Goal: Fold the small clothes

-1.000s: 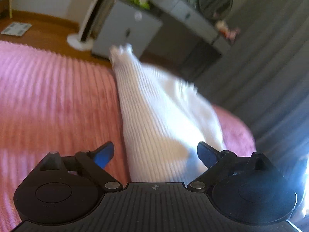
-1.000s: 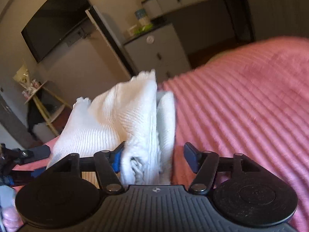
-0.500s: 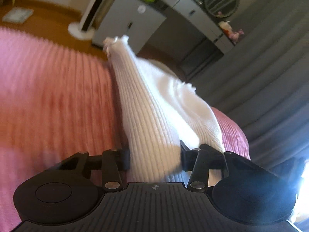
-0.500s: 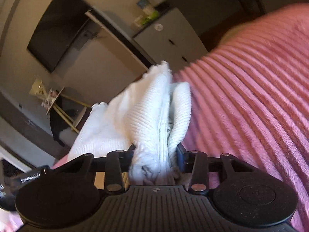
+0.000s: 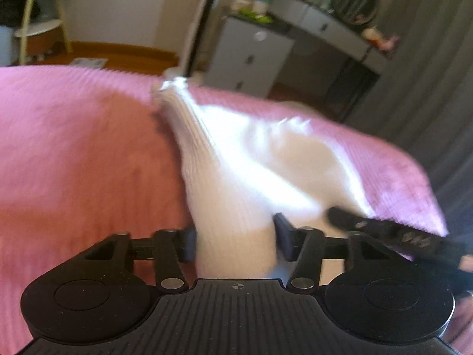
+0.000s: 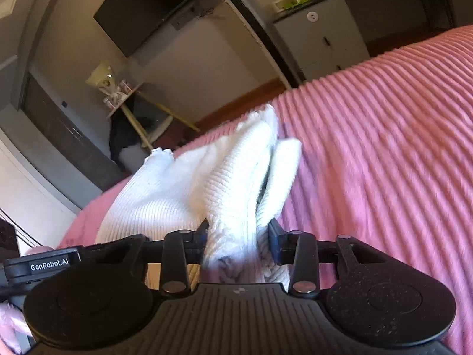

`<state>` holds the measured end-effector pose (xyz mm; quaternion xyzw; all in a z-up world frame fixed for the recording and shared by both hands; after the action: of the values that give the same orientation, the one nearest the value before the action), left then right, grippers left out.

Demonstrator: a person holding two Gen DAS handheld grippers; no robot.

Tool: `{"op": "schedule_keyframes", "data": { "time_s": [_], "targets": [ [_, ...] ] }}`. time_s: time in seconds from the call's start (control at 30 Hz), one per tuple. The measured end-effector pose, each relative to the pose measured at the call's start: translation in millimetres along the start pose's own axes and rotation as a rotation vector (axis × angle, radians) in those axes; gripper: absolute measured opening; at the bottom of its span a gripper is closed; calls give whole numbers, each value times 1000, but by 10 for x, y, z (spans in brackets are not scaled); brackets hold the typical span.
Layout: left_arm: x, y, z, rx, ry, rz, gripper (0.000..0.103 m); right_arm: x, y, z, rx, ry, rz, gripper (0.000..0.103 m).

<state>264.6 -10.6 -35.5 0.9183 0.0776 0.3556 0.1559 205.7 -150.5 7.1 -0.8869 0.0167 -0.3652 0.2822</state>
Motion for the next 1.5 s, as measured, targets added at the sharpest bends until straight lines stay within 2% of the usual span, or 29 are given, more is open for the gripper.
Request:
{"op": "schedule_keyframes", "data": {
  "time_s": [0.07,0.1,0.13,0.27,0.33,0.43,0.53,0.6,0.67,0.77,0.8,0.83,0.87,0.9,0.93,1.03,1.07,1.17,1.2,1.23,1.27,1.33,1.43,1.5],
  "targets": [
    [-60,-38,-166,54,48,38,74,-66,-16,-186,-24,22,62,56],
    [-101,-31,-267,70,62,58,82,-98,7,-319,-15,37,113,57],
    [-157,-18,-366,79,79,78,85,-160,26,-444,-9,58,161,57],
    [-560,37,-623,79,106,143,87,-560,119,-912,42,120,315,58],
    [-745,65,-585,79,70,190,88,-661,132,-919,62,103,338,58],
    [-905,131,-439,134,47,261,86,-699,42,-841,102,79,338,56],
    [-948,61,-346,168,35,211,80,-735,-14,-720,80,68,343,46],
    [-937,4,-340,152,40,132,77,-731,-20,-621,68,49,372,28],
    [-881,-48,-328,138,52,62,74,-729,-4,-573,74,63,395,27],
    [-793,-94,-239,152,53,28,69,-771,44,-518,84,74,432,27],
    [-790,-109,-222,155,47,22,64,-777,57,-502,89,75,440,23],
    [-779,-122,-211,153,48,10,56,-777,64,-481,93,75,441,21],
    [-760,-130,-207,135,51,-9,49,-771,57,-478,92,80,428,14],
    [-737,-142,-226,110,59,-41,35,-759,37,-508,84,98,397,13],
    [-723,-150,-246,88,65,-67,25,-732,-6,-562,74,128,347,12],
    [-672,-158,-371,66,108,-103,25,-657,-69,-674,47,175,260,12],
    [-661,-161,-399,69,119,-110,25,-653,-65,-678,27,174,243,12],
    [-674,-175,-422,99,129,-131,44,-750,11,-524,-35,83,226,13],
    [-690,-173,-431,113,133,-127,47,-798,33,-475,-38,43,224,13],
    [-710,-167,-446,120,133,-120,48,-806,47,-492,-35,43,225,14],
    [-727,-164,-482,118,136,-117,50,-778,55,-536,-29,47,225,17],
    [-733,-200,-572,118,150,-132,62,-665,74,-662,-39,76,210,21],
    [-644,-252,-701,107,160,-132,64,-431,66,-875,-101,177,147,26],
    [-553,-241,-775,109,168,-125,64,-307,9,-905,-112,205,100,26]
  ]
}}
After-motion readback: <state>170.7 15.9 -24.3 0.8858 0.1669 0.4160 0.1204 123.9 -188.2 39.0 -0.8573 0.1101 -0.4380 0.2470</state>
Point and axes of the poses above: each gripper's, at about its wrist camera, not at the fingertips, and z roughly the way its jaws point, y to its right, x to its top, the point moved 6 cm from there along z, roughly the way its jaws point, and after that the axes turned 5 degrees about -z, right-handed, at the moved point
